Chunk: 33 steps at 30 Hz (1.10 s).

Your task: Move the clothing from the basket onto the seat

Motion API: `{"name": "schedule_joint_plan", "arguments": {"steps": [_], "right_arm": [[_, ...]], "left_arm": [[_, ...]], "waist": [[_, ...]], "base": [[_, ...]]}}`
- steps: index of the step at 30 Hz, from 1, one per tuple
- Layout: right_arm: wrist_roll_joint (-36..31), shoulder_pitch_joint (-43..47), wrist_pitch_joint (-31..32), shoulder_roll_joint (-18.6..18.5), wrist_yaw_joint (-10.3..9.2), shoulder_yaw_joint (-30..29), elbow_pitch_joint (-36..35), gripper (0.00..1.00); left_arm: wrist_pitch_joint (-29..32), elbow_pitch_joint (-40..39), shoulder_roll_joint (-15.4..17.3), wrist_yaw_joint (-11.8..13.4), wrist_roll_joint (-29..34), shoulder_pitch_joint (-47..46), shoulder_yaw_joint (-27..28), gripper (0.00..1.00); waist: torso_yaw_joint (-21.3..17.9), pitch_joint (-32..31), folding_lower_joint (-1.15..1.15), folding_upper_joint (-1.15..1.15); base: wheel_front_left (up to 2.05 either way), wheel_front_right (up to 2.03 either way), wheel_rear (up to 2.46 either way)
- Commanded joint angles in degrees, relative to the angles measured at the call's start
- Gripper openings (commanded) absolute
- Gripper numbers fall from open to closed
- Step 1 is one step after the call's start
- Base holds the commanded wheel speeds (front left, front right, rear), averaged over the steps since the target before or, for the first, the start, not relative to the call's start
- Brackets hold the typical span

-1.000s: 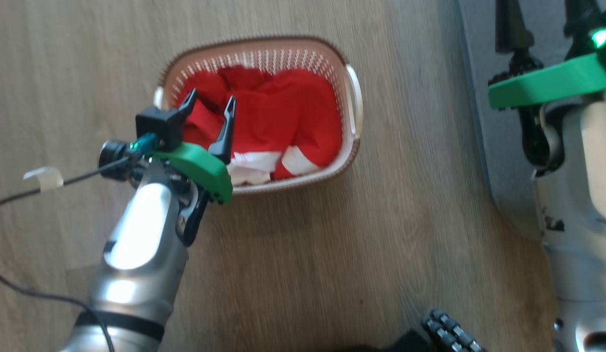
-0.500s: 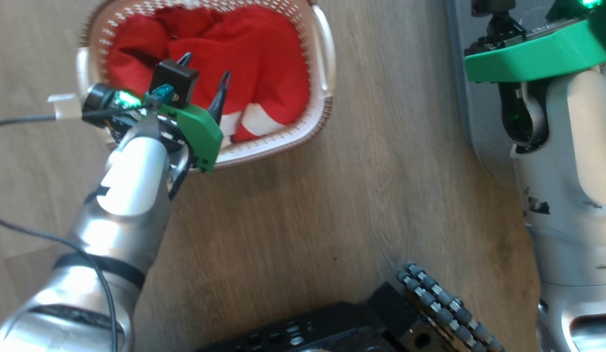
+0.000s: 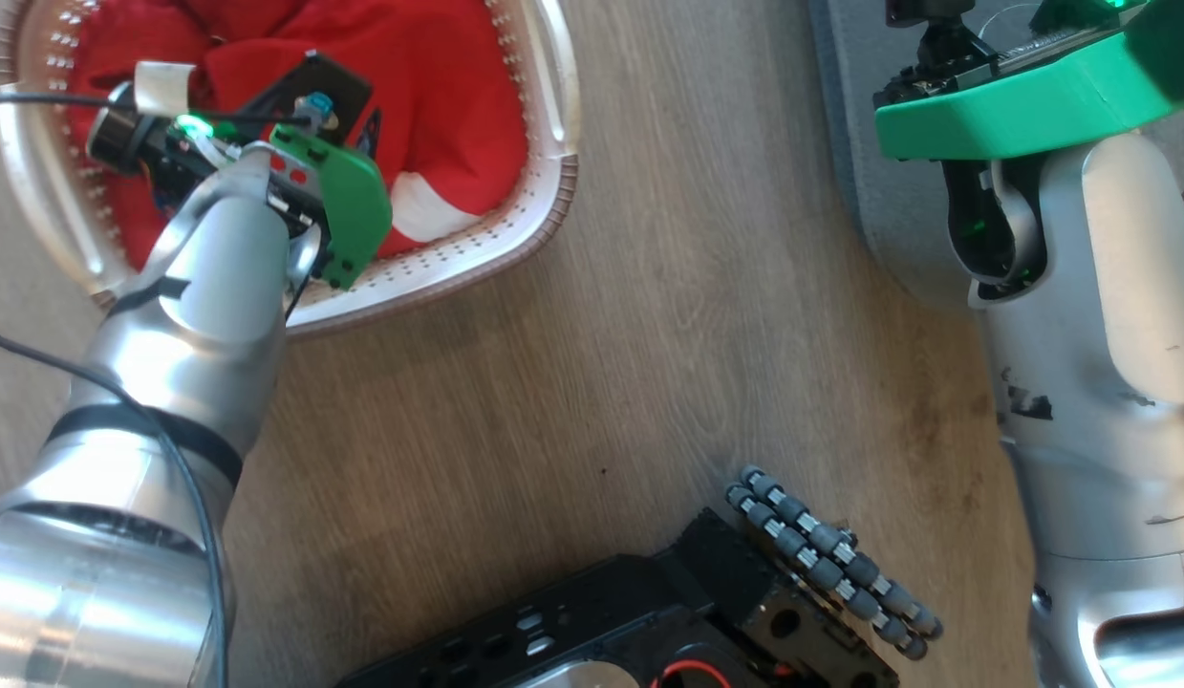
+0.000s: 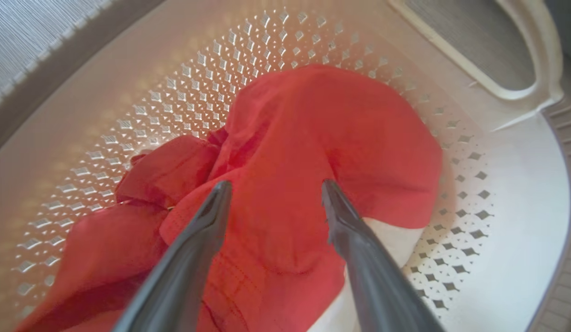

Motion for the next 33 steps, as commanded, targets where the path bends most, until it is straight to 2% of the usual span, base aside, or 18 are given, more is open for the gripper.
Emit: {"name": "schedule_joint_plan", "arguments": {"steps": [1,5,10,16,18,21,30,31,33], "right_arm": [[0.6,1.0,-0.4,0.8,-0.01,0.5,-1.8,1.0],[2.1,1.1,-0.4,0.9,-0.01,1.0,-2.2,1.0],[4.2,1.4,-0.4,0.9,-0.01,1.7,-2.5,1.0],[6.6,1.5,-0.4,0.9,-0.01,3.1,-3.0,1.0],[6.9,2.0,-0.4,0.9,-0.01,3.0,-3.4,1.0],[6.8,2.3,-0.4,0.9,-0.01,2.8,-3.7,1.0],[6.6,3.1,-0.4,0.9,-0.01,2.5,-4.0,1.0],[6.6,3.0,-0.4,0.9,-0.01,2.5,-4.0,1.0],[6.6,2.8,-0.4,0.9,-0.01,2.4,-4.1,1.0]], "left_arm": [[0.0,-0.4,0.5,0.1,-0.6,-0.9,0.8,1.0],[0.9,0.6,0.0,-0.6,-3.1,-2.3,2.4,1.0],[3.6,1.4,0.6,-0.6,-2.9,-3.9,1.5,1.0],[8.5,2.0,2.6,1.4,-2.8,-5.3,1.1,1.0],[11.3,2.2,3.2,3.1,-2.6,-5.3,0.7,1.0],[12.8,2.2,3.5,4.0,-2.4,-5.2,0.3,1.0],[18.9,2.4,4.0,4.8,-3.0,-4.3,-0.3,1.0],[19.4,2.4,4.1,4.9,-3.1,-4.2,-0.4,0.97],[20.0,2.4,4.3,5.0,-3.1,-4.1,-0.6,0.45]], "waist": [[-0.8,0.7,0.0,0.0],[-2.1,1.5,0.0,0.0],[-3.7,2.7,0.0,0.0],[-5.9,4.1,0.0,0.0],[-6.0,4.2,0.0,0.0],[-6.0,4.3,0.0,0.0],[-5.5,4.7,0.0,0.0],[-5.5,4.7,0.0,0.0],[-5.4,4.7,0.0,0.0]], "base": [[0.0,0.0,0.0],[0.0,0.0,0.0],[0.0,0.0,0.0],[0.0,0.0,0.0],[0.0,0.0,0.0],[0.0,0.0,0.0],[0.0,0.0,0.0],[0.0,0.0,0.0],[0.0,0.0,0.0]]}}
